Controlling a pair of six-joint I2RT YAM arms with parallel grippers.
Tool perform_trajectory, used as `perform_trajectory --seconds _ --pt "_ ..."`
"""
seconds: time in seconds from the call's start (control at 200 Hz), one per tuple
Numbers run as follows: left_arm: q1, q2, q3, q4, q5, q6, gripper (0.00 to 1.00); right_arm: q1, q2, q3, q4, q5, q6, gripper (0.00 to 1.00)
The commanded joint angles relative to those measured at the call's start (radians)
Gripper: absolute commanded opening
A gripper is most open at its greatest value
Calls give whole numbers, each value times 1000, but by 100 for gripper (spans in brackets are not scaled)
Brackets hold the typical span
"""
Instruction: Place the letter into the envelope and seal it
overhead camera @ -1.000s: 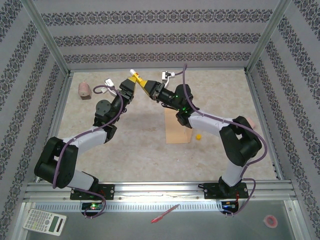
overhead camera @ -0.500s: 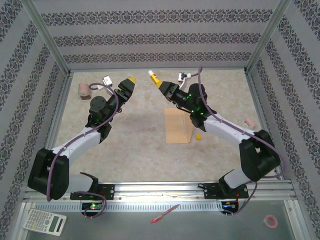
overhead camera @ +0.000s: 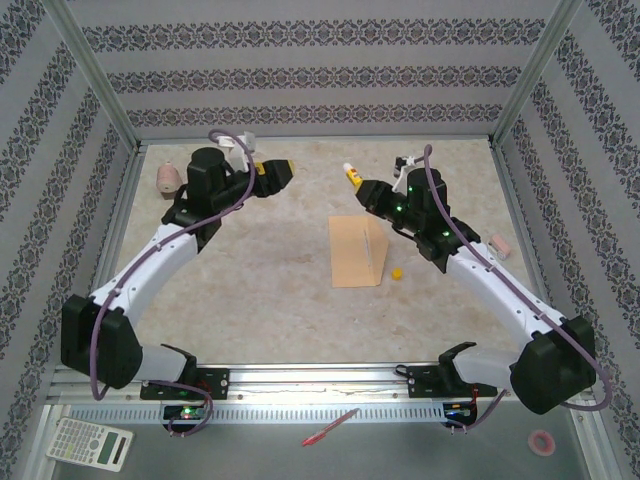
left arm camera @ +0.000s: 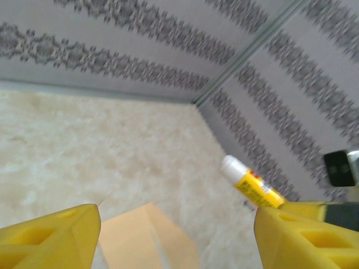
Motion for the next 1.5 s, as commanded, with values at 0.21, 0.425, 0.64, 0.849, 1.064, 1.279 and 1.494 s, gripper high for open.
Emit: perform_trajectory --seconds 0.21,0.425,0.64,0.849,1.064,1.279,1.494 --pt "-107 144 157 -377 -67 322 64 -51 -4 100 -311 17 -152 19" --pt "-173 246 216 -442 -122 392 49 -55 23 139 -429 39 -199 18" --pt "-216 345 276 -464 -144 412 23 -61 47 172 -546 42 -264 17" --pt "-239 410 311 -452 -166 406 3 -73 62 187 -618 37 -302 16" --pt "-258 456 342 -456 -176 405 0 -73 80 189 -631 19 -313 16" --pt "-270 473 336 -461 -188 410 0 -74 93 189 -638 18 -320 16" --pt "-273 470 320 -462 -201 411 0 -74 98 182 -630 15 -322 16"
